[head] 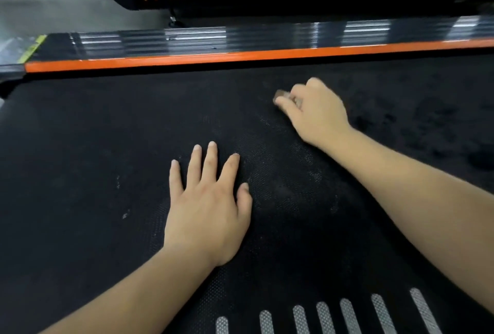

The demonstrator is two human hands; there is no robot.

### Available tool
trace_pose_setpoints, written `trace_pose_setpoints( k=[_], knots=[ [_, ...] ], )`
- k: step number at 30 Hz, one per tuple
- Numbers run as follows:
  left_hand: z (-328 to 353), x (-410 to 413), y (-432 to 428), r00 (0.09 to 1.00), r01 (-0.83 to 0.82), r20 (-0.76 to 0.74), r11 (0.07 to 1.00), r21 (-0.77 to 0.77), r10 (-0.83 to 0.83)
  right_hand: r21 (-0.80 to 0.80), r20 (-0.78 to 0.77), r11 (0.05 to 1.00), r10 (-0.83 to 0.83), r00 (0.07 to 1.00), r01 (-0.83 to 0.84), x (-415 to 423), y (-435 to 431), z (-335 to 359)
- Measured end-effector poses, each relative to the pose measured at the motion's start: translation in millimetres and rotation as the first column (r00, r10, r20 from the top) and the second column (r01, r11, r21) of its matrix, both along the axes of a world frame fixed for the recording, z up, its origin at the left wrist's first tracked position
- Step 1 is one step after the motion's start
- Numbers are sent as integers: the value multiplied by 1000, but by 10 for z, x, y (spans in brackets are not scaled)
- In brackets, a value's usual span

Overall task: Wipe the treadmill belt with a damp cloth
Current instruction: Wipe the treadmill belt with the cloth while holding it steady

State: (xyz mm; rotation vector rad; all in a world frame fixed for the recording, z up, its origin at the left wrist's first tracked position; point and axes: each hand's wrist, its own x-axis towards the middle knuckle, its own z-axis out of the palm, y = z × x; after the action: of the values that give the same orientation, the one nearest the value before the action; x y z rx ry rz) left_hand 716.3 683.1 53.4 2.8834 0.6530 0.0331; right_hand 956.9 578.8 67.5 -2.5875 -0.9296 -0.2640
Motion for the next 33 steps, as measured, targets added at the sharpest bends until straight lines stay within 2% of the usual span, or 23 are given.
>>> trace_pose_setpoints(
  k=[1,2,4,6,8,9,10,11,13,14,15,16,18,19,22,23,24,26,27,30,31,32,33],
  knots=[
    [-2,5,2,1000,0,-1,1000,0,0,-10,-9,998,61,998,-61,-62,-72,-23],
    [-5,8,0,1000,2,-2,1000,-1,-2,-31,11,998,49,999,-49,-16,-148,1],
    [-7,12,1,1000,3,10,1000,-2,-3,-20,-9,984,-177,984,177,250,-247,97],
    [-9,8,8,1000,-3,17,1000,-1,3,34,-13,964,-264,965,264,176,-240,111],
    [-7,8,1,1000,-1,20,1000,-10,1,39,4,998,-41,999,41,-211,-210,11],
    [-4,9,-4,1000,-2,19,1000,-11,2,35,-40,994,104,994,-102,-391,-256,-31],
    [-6,13,-3,1000,-1,16,1000,-10,1,13,-60,985,171,984,-170,-448,-329,-22],
    [-8,14,-1,1000,-1,11,1000,-9,1,-3,-57,991,132,990,-133,-356,-392,15],
    [-10,15,4,1000,2,13,1000,-12,-2,46,-60,990,-130,990,133,-49,-475,110],
    [-8,10,5,1000,-3,18,1000,-12,3,63,-52,975,-211,976,214,-32,-499,122],
    [-6,3,3,1000,-7,21,1000,-15,7,59,-33,978,-197,980,199,-127,-507,82],
    [-1,1,-1,1000,-7,23,1000,-18,8,54,-18,995,-82,996,83,-297,-516,35],
    [-3,8,-3,1000,0,16,1000,-20,1,42,-92,984,176,980,-173,-552,-623,-9],
    [-5,13,-1,1000,2,10,1000,-20,-2,15,-105,985,171,980,-171,-538,-686,21],
    [-3,5,5,1000,4,26,1000,-20,-3,9,-6,988,-157,988,157,-358,-770,127],
    [-5,1,5,1000,2,32,1000,-19,-1,-5,47,986,-167,985,168,-468,-772,96],
    [-3,-3,6,1000,1,31,1000,-19,-1,-24,75,997,-72,995,74,-686,-758,59],
    [-8,-3,9,1000,5,25,1000,-25,-5,-15,-9,983,182,983,-183,-1035,-836,-15],
    [-13,-4,9,1000,6,24,1000,-26,-6,-19,-27,980,199,980,-199,-1047,-911,-3],
    [-10,-6,1,999,3,48,1000,-24,-2,0,-11,986,-166,986,166,-682,-1012,81],
    [-8,-9,2,999,-1,51,1000,-22,2,-8,18,977,-213,977,213,-719,-1007,75],
    [-10,-6,7,999,-1,49,1000,-20,2,-10,44,983,-184,982,184,-860,-997,40],
    [-15,-3,8,999,2,43,1000,-21,-1,-16,63,997,-77,995,78,-1092,-979,29]
  ],
)
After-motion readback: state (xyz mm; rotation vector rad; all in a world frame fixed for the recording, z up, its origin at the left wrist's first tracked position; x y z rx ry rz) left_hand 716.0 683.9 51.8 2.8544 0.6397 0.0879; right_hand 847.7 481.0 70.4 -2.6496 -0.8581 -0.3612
